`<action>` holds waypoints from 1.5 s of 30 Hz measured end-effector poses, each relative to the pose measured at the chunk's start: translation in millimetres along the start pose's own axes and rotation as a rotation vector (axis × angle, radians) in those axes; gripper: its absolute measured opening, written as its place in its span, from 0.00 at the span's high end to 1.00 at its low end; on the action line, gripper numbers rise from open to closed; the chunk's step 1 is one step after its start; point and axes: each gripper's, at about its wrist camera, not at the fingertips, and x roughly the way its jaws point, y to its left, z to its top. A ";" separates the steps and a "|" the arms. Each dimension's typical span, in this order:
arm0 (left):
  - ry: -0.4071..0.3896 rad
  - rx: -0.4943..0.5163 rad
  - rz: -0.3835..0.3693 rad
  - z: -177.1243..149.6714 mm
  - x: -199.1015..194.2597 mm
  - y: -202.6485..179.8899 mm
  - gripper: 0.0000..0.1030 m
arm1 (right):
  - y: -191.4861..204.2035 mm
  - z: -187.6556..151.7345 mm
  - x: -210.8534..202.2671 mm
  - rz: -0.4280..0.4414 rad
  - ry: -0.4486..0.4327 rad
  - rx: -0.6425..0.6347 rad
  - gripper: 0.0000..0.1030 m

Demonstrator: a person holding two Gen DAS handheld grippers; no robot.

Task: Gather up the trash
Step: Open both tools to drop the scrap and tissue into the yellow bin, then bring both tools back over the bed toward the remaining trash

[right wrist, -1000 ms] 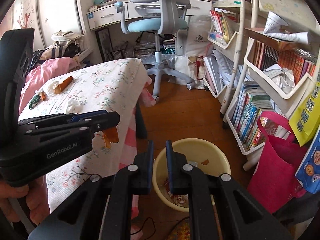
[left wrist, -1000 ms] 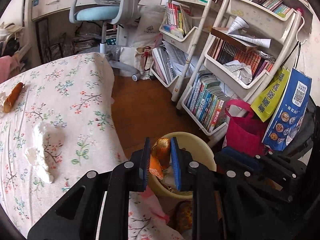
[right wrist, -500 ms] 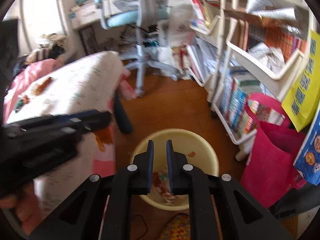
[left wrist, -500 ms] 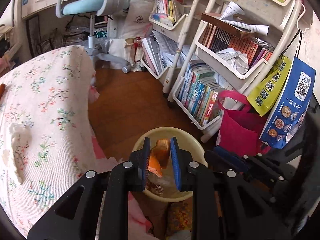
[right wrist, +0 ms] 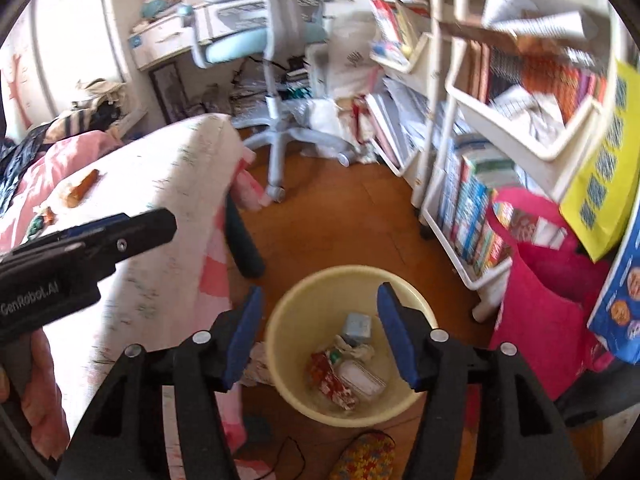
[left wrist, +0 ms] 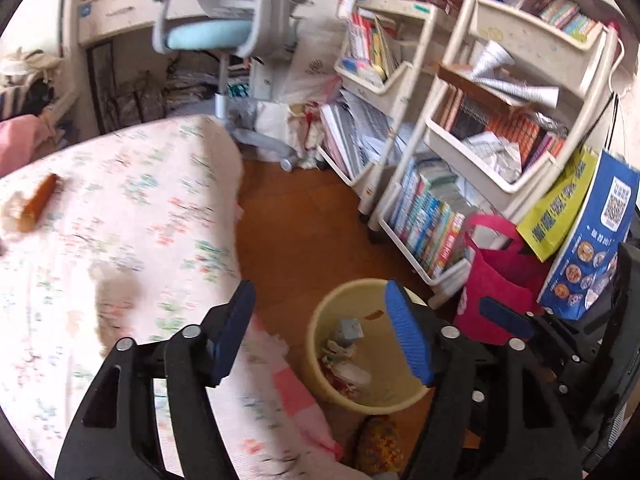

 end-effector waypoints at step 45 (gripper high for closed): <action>-0.056 -0.363 0.336 -59.4 -135.3 249.4 0.19 | 203.3 -19.6 -3.1 0.233 0.011 -0.314 0.25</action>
